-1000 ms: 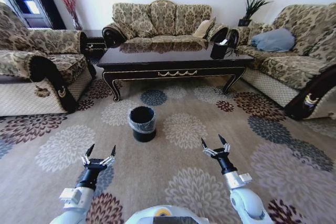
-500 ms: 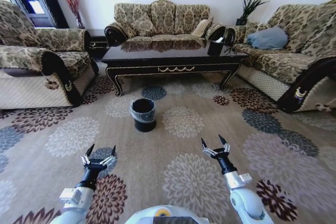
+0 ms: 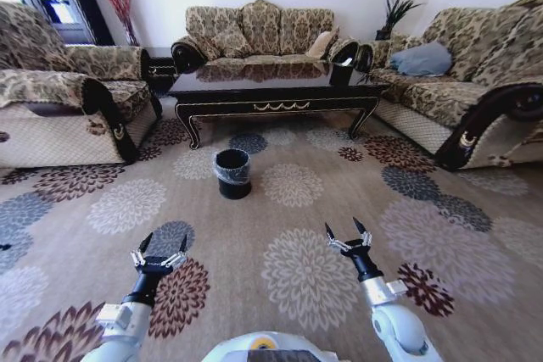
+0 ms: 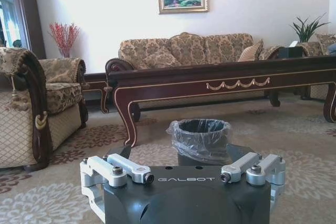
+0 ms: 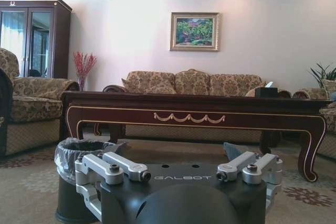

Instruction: Move to the front of the table and pick up the trash from the floor, then place it into the trash bin.

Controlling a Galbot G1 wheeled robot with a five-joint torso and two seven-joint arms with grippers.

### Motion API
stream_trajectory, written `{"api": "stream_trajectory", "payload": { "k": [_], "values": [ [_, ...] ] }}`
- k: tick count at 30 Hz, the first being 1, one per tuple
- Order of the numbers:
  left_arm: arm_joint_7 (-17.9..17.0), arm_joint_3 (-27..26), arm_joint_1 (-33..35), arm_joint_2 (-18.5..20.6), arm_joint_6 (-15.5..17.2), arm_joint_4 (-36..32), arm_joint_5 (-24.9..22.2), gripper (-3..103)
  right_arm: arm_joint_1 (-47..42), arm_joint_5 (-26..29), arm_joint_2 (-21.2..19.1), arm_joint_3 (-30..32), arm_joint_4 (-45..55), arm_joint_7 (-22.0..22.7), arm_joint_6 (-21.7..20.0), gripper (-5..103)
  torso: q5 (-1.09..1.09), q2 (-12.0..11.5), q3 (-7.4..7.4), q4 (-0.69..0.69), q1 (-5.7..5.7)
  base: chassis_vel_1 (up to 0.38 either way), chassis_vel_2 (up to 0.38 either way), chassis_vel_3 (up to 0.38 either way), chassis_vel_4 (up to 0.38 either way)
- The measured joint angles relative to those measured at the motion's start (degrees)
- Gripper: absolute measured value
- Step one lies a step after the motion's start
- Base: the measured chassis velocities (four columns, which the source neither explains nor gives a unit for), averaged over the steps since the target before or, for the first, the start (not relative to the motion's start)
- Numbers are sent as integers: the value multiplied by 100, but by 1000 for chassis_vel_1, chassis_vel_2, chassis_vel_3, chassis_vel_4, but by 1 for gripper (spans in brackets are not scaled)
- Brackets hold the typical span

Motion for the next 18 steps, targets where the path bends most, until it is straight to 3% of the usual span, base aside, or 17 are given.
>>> {"api": "stream_trajectory", "payload": {
  "k": [18],
  "values": [
    [0,0,0,0,0,0,0,100,1,0,0,0,0,0,0,100,1,0,1,-1,0,150,-145,-151,147]
  ]
}}
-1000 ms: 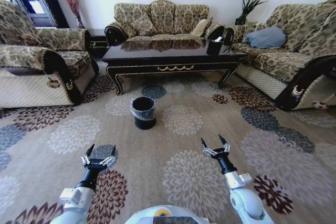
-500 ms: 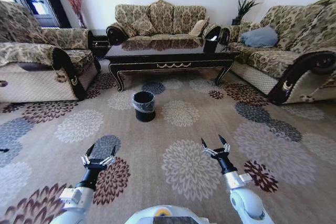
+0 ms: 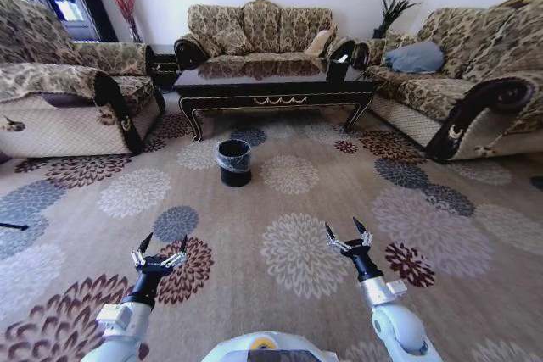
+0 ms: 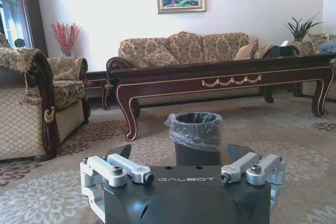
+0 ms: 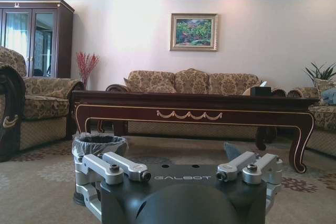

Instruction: Move to the front of the table and pick up the trash from the floor, then place it into the trash bin.

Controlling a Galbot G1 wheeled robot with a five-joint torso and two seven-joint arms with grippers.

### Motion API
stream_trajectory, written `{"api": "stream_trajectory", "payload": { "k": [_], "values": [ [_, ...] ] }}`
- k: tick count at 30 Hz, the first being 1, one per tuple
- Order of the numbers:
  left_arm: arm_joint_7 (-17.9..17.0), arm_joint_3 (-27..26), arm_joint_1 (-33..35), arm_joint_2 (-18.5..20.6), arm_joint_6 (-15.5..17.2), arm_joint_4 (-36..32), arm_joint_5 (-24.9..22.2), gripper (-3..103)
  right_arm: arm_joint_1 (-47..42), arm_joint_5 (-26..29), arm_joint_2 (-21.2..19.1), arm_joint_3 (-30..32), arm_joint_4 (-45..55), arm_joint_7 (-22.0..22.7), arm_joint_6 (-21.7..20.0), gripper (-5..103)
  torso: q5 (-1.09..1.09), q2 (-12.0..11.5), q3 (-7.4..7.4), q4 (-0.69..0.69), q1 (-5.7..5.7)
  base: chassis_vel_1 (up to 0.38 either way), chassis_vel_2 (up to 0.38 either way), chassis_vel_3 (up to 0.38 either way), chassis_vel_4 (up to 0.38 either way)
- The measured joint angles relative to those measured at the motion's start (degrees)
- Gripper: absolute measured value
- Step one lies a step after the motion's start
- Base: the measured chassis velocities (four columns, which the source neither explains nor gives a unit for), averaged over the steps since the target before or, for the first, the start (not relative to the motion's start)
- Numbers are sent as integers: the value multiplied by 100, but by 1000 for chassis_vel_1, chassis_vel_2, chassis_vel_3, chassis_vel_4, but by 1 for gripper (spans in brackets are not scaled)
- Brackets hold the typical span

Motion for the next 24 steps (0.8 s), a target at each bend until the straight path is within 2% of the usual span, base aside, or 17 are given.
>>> {"api": "stream_trajectory", "payload": {
  "k": [24],
  "values": [
    [0,0,0,0,0,0,0,100,0,0,0,0,0,0,0,100,-1,0,0,0,0,164,-162,-165,164]
  ]
}}
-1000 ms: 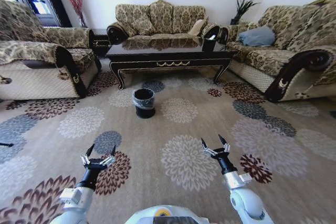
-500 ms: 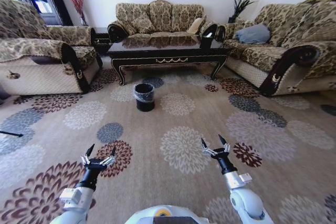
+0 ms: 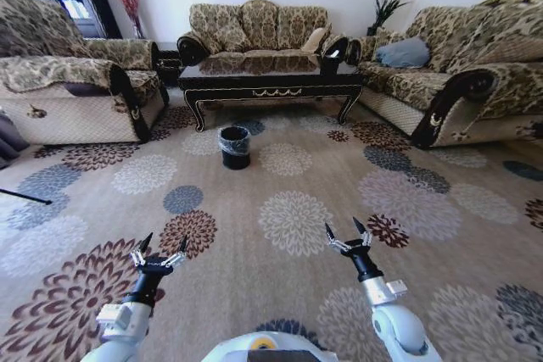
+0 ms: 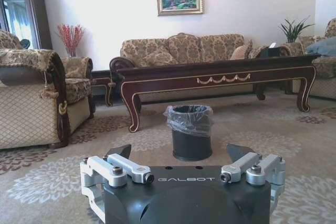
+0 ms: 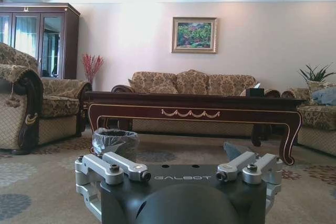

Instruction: Move to the front of the table and pick up the trash from the floor, then place it into the trash bin.

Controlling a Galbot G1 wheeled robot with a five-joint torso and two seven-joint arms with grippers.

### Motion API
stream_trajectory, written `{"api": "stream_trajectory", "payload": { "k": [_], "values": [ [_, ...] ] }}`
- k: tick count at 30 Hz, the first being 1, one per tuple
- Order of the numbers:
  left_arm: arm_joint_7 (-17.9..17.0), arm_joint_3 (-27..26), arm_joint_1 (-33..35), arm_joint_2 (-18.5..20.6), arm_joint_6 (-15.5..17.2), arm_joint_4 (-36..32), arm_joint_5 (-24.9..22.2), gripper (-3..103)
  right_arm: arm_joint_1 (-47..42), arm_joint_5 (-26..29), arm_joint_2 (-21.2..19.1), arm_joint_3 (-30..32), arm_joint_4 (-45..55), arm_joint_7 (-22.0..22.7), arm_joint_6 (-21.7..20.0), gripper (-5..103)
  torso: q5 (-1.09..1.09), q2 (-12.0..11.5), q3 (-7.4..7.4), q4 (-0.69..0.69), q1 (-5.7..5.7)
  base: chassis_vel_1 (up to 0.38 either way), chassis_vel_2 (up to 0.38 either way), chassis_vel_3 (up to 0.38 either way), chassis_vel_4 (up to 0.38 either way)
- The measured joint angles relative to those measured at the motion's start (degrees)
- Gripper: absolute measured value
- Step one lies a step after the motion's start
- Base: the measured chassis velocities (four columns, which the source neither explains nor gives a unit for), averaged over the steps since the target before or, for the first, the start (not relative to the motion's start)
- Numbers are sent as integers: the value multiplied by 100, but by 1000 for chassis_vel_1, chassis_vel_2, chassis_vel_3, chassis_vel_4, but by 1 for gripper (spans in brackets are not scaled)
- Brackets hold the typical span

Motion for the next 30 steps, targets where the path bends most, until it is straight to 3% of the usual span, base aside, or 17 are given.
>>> {"api": "stream_trajectory", "payload": {
  "k": [12,30],
  "values": [
    [0,0,0,0,0,0,0,100,-2,0,0,0,0,0,0,100,0,0,-1,1,-1,158,-167,-156,162],
    [0,0,0,0,0,0,0,100,0,0,0,0,0,0,0,100,1,0,0,0,0,8,-7,-12,5]
  ]
}}
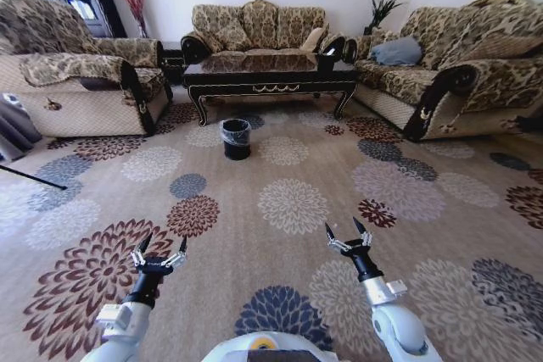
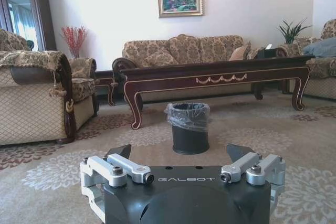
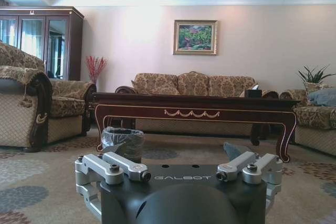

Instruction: Move to the front of the table and pick up the trash from the floor, then place it into the trash bin.

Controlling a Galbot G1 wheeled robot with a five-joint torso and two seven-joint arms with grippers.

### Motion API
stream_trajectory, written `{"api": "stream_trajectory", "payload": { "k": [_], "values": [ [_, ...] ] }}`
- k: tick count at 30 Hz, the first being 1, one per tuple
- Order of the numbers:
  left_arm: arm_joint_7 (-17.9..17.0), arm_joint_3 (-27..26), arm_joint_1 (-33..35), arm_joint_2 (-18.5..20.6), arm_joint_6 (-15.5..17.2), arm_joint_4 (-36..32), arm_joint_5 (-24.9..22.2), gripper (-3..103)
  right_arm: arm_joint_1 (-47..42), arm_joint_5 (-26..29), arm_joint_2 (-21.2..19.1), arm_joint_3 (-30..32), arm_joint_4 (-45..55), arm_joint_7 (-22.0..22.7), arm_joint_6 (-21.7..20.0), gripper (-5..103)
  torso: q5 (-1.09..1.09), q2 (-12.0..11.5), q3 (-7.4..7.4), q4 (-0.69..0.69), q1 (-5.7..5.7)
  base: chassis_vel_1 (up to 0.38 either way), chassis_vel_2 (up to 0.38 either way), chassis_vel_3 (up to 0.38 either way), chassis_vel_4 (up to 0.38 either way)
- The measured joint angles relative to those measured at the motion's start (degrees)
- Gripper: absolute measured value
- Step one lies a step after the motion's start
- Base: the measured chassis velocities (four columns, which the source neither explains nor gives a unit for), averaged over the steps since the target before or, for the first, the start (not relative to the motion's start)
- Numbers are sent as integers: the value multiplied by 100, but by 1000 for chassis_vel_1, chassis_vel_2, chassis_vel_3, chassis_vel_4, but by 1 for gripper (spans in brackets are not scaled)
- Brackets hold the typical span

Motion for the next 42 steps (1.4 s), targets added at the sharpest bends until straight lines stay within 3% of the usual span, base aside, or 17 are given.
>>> {"api": "stream_trajectory", "payload": {
  "k": [14,42],
  "values": [
    [0,0,0,0,0,0,0,100,0,0,0,0,0,0,0,100,0,31,20,-1,3,0,0,0,0],
    [0,0,0,0,0,0,0,100,0,0,0,0,0,0,0,100,0,707,617,-1,87,0,0,0,0]
  ]
}}
